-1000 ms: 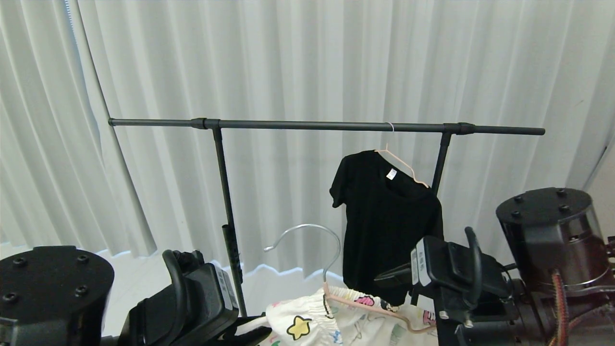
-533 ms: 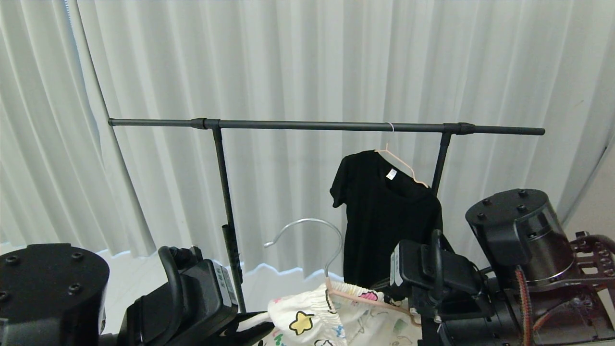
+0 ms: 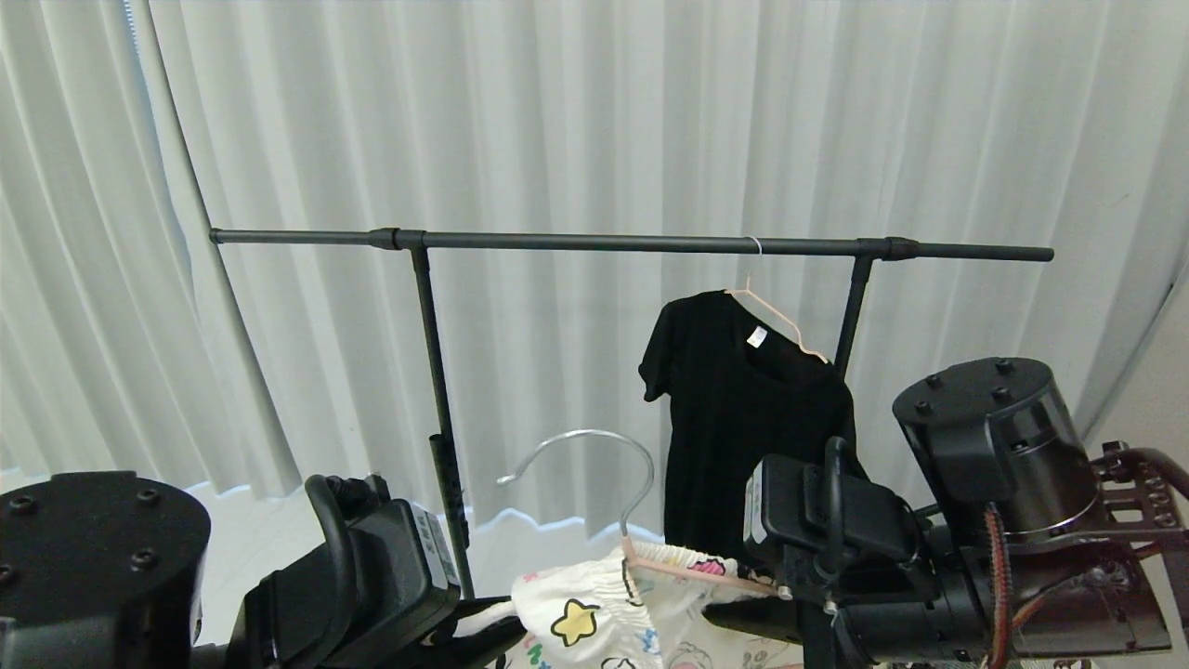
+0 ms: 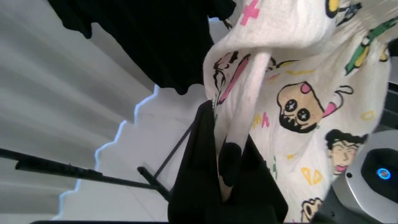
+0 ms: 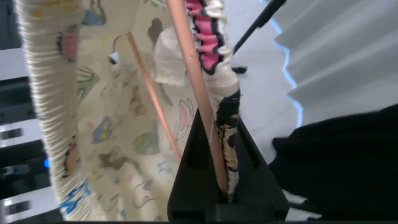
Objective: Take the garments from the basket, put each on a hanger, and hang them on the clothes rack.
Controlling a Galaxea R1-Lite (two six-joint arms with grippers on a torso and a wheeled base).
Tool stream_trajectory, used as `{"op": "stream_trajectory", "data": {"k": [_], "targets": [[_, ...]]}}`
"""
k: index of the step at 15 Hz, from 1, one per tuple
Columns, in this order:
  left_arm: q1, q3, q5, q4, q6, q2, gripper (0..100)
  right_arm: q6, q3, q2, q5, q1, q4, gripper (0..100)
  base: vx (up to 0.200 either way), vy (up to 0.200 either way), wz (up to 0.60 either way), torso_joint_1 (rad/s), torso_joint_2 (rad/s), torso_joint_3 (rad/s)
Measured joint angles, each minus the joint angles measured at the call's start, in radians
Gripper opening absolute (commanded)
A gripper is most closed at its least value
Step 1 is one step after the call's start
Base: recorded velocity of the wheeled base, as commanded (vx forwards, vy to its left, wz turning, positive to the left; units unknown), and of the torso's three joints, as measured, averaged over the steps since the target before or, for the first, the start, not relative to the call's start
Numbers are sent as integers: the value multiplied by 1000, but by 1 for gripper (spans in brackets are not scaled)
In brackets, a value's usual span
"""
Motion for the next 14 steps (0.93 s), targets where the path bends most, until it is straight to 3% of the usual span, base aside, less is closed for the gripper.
{"op": "stream_trajectory", "data": {"k": [5, 9, 12, 14], "targets": [[2, 10, 2, 2, -4, -7, 100, -120, 9, -12, 5, -26, -43, 0, 0, 0, 0, 0, 0, 0], [6, 53, 4, 2, -6, -97, 100, -136, 53, -44, 10, -146, -44, 0, 0, 0, 0, 0, 0, 0], [67, 127, 24, 3, -4, -187, 100, -136, 94, -74, 18, -229, -43, 0, 0, 0, 0, 0, 0, 0], [157, 176, 25, 3, -2, -221, 100, -136, 100, -90, 36, -255, -55, 0, 0, 0, 0, 0, 0, 0]]}}
